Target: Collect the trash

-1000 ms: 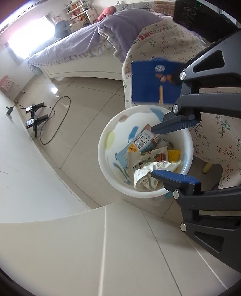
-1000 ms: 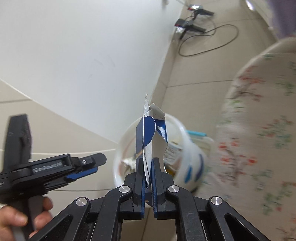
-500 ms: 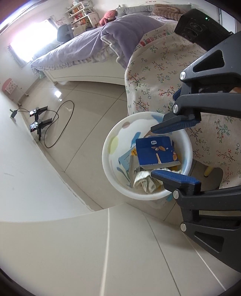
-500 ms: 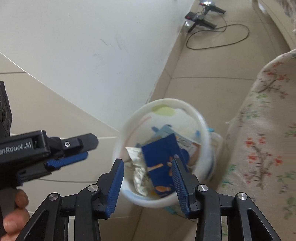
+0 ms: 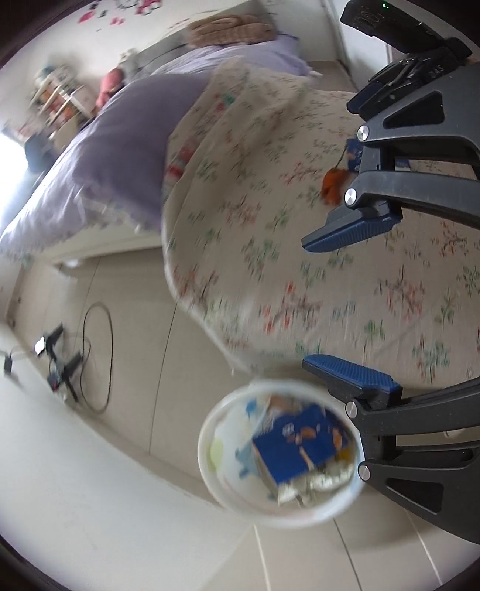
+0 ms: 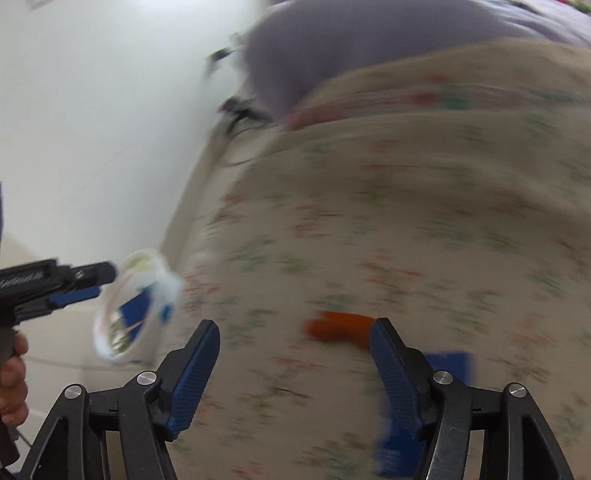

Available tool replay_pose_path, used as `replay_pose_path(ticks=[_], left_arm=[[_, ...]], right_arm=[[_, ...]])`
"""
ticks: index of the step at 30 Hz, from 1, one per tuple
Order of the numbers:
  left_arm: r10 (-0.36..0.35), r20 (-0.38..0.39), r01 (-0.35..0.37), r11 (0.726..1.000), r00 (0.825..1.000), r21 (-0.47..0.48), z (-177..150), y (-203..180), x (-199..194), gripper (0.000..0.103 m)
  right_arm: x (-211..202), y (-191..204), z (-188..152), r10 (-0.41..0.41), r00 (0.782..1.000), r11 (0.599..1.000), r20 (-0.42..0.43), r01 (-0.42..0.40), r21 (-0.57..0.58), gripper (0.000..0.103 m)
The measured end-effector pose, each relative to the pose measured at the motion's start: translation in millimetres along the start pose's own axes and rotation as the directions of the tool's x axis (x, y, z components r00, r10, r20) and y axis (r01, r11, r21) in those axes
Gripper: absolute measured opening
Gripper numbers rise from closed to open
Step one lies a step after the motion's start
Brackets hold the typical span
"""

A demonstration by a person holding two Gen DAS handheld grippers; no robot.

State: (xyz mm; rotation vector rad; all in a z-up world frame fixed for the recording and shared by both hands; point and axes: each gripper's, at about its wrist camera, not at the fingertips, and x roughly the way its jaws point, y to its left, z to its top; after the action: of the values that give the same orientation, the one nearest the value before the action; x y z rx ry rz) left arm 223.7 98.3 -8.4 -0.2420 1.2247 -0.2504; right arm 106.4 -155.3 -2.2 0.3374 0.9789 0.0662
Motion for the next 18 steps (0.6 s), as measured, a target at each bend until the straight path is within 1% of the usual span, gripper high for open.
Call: replay_pose_path(ticks=[2,3,5,7,10,14,18], left_arm=[[-0.007,-0.017,0.008,0.998,1.000,0.062,-4,-28,11,0.063],[-0.005,-0.027,0.008,0.996,1.000,0.093,-6,-41,18,0.063],[0.000,-0.060,0.010,0.986,0.998,0.166,-13,-70,36,0.064],[0.014,-0.087,0.005,0.977,0.996,0.215,-21,-91,51,0.064],[0.043,-0.107,-0.013,0.963,0.993,0.270,-30,-119,72,0.064],[0.057,-0.086,-0.027,0.949,0.995,0.314,-35,-146,92,0.064],[0.052,-0.088,-0.016,0.929,0.995,0.369,-38,-163,104,0.064]], right_arm=[[-5,-23,-13,-0.051,0.999,0.998,-0.004,0.051,0.039,0.073],[-7,-31,-21,-0.058,0.998,0.997,-0.014,0.059,0.057,0.073],[-2,-45,-34,-0.050,0.998,0.995,-0.042,0.053,0.088,0.073],[3,-52,-46,-0.049,0.996,0.994,-0.072,0.056,0.091,0.073],[7,-54,-55,-0.068,0.994,0.995,-0.088,0.074,0.067,0.073],[7,-52,-54,-0.050,0.996,0.998,-0.072,0.053,0.037,0.073],[11,-51,-59,-0.034,0.997,0.999,-0.073,0.036,0.018,0.074]])
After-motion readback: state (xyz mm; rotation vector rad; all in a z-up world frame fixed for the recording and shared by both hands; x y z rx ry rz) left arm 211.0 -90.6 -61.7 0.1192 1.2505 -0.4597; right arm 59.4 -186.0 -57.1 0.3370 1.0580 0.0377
